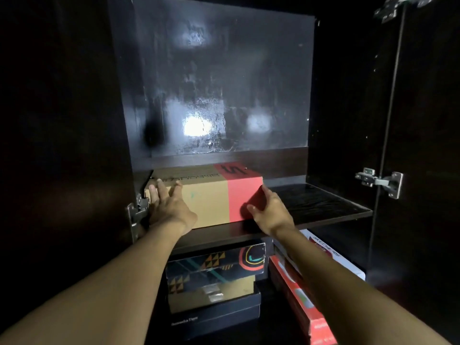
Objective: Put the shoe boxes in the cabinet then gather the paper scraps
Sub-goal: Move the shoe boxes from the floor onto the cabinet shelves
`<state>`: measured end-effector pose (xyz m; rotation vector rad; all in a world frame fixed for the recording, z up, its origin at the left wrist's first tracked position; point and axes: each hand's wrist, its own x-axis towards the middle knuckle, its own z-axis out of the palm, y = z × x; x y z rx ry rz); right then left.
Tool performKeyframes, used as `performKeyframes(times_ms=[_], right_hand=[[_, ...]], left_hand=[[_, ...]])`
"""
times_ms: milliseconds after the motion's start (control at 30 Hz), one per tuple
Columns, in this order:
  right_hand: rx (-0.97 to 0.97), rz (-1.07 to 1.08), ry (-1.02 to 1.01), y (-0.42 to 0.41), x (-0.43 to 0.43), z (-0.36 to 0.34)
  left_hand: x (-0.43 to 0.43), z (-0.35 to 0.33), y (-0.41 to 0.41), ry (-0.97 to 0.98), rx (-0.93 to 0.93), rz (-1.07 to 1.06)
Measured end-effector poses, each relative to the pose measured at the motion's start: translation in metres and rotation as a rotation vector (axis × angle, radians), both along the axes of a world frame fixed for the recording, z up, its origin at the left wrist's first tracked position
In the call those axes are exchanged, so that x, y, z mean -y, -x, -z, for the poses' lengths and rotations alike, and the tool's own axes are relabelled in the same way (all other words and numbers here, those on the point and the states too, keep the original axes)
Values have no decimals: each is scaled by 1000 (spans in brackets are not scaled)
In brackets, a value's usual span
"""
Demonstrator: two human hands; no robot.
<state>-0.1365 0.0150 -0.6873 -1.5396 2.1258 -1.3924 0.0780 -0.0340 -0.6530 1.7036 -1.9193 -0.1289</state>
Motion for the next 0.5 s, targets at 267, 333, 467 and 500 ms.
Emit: performKeyframes(times_ms=[267,333,467,500], right_hand=[[44,15,156,29,-134,40],[135,48,152,38,-191,61],[201,245,136,51,-306,104],[199,311,131,55,-331,115]], left_hand=[[-94,45,66,197,-208,355],[-132,66,89,19,-398,572],[-210,120,135,-201,-516,874],[-229,131,147,-248,-510,937]])
